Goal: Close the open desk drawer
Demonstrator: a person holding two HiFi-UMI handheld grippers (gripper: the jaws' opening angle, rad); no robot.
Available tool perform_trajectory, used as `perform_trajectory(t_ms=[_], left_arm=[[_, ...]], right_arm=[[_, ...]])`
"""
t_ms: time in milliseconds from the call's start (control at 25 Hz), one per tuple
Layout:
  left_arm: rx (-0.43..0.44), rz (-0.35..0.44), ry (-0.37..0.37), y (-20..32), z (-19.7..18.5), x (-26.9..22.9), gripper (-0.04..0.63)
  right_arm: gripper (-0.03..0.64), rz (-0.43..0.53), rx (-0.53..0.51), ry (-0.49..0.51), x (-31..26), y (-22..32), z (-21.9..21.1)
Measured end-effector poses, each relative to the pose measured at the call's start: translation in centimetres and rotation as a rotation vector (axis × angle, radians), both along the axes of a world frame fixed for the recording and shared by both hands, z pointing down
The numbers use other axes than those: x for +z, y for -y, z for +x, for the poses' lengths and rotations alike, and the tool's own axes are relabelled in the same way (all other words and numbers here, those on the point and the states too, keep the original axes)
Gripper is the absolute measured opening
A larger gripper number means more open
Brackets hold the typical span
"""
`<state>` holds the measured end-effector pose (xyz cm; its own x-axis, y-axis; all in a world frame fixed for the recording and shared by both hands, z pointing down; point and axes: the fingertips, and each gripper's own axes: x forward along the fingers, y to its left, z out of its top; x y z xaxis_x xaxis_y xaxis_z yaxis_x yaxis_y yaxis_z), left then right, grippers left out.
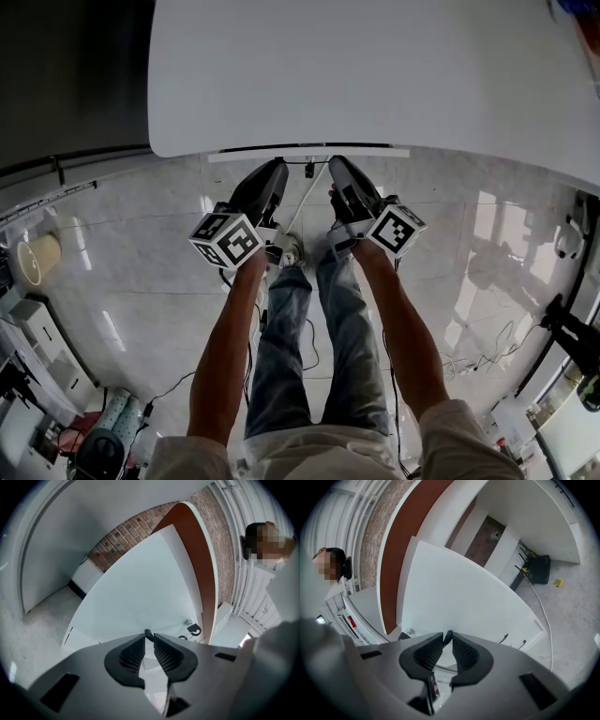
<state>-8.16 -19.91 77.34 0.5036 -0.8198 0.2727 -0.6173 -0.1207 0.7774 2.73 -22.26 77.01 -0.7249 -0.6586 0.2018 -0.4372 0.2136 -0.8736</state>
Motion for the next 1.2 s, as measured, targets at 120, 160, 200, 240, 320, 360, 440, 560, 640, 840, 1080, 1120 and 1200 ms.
perform_trajectory(t_ms=[120, 160, 200, 240, 320, 360, 440, 560, 640, 840, 1080, 1120, 1200], left_arm=[[0.002, 0.0, 0.023, 2.6, -0.3, 0.2, 0.064], [0.002, 0.0, 0.026, 3.4, -0.4, 0.3, 0.066], [-0.001, 0.0, 0.026, 4.1, -0.6, 0.4, 0.064], [-0.004, -0.001, 0.027, 4.7, -0.8, 0.5, 0.066], [-0.013, -0.003, 0.031, 5.7, -1.1, 0.5, 0.066], [-0.018, -0.003, 0.031, 6.1, -1.0, 0.4, 0.064], [-0.027, 0.001, 0.029, 7.1, -1.1, 0.1, 0.064], [-0.032, -0.006, 0.032, 8.2, -1.2, -0.1, 0.064], [-0.036, -0.013, 0.033, 8.3, -1.0, -0.1, 0.064], [-0.022, 0.0, 0.04, 8.2, -0.8, -0.1, 0.066], [0.019, -0.004, 0.045, 7.4, -1.0, 0.1, 0.067], [0.016, -0.009, 0.051, 7.0, -1.1, 0.2, 0.067], [0.0, -0.024, 0.051, 6.1, -1.4, 0.5, 0.067]], right_arm=[[0.074, -0.005, 0.002, -0.03, 0.3, 2.5, -0.2], [0.074, -0.004, 0.004, -0.036, 0.5, 3.3, -0.4], [0.074, 0.002, 0.003, -0.034, 0.8, 4.0, -0.6], [0.074, 0.012, 0.001, -0.027, 1.0, 4.5, -0.8], [0.075, 0.018, 0.005, -0.033, 1.0, 5.5, -1.0], [0.075, 0.015, 0.011, -0.041, 0.8, 5.9, -1.0], [0.075, 0.024, 0.023, -0.029, 0.7, 6.9, -1.2], [0.075, 0.039, 0.023, -0.023, 0.5, 8.2, -1.5], [0.077, 0.046, 0.019, -0.044, 0.3, 8.5, -1.4], [0.077, 0.042, 0.025, -0.005, 0.2, 8.4, -1.6], [0.089, 0.047, 0.024, -0.038, 0.3, 7.5, -1.3], [0.092, 0.033, 0.024, -0.037, 0.4, 7.1, -1.2], [0.092, 0.005, 0.021, -0.041, 1.0, 5.7, -0.9]])
